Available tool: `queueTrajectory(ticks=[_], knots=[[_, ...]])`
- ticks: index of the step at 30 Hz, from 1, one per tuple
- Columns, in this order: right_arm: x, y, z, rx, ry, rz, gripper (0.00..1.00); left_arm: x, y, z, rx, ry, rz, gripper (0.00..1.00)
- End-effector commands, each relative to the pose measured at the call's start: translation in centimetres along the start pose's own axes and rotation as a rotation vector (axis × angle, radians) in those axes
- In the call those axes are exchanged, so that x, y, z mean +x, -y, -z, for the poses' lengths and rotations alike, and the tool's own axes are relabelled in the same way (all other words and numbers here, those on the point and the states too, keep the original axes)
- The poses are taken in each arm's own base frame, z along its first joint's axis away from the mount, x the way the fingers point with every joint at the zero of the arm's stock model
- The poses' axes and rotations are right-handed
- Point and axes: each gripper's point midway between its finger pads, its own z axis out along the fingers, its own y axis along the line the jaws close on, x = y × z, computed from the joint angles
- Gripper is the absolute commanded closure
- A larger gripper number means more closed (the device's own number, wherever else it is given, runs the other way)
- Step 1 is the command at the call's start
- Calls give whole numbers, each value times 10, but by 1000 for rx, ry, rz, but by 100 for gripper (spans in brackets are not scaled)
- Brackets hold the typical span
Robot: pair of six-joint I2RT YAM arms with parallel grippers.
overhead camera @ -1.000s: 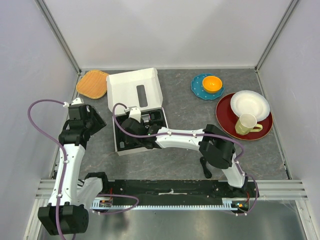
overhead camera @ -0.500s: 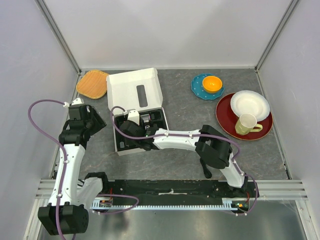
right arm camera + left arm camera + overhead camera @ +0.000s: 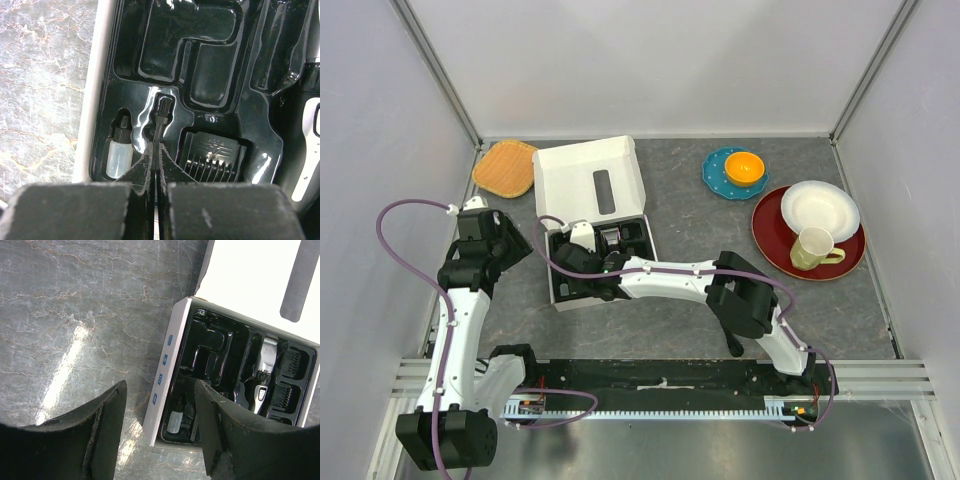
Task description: Sort the hair-cutting tools
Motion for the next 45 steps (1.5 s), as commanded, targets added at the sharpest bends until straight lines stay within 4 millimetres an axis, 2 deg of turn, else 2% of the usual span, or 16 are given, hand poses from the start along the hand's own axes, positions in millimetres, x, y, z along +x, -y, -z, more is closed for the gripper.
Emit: queueTrajectory(ticks=[1, 17, 20, 22, 26, 29, 32, 45], knots=[[4, 1, -3, 47, -18, 19, 100, -5, -3, 2, -9, 29, -33, 37], [-8, -7, -1, 35, 1, 36, 100, -5, -3, 2, -7, 28, -33, 37], [-11, -12, 3, 9, -7, 51, 100, -4, -3, 2, -8, 25, -31, 37], [-19, -15, 9, -2, 10, 53, 100, -3, -1, 2, 5, 17, -26, 37], [-31, -19, 15, -15, 36, 57, 87, -1, 3, 1, 26, 8, -20, 37], [-33, -19, 18, -19, 39, 60, 84, -1, 3, 0, 26, 8, -18, 37], [-31, -20, 19, -29, 31, 62, 100, -1, 4, 1, 28, 7, -18, 37], [-14, -10, 6, 4, 2, 75, 100, 1, 5, 0, 33, 1, -13, 37]])
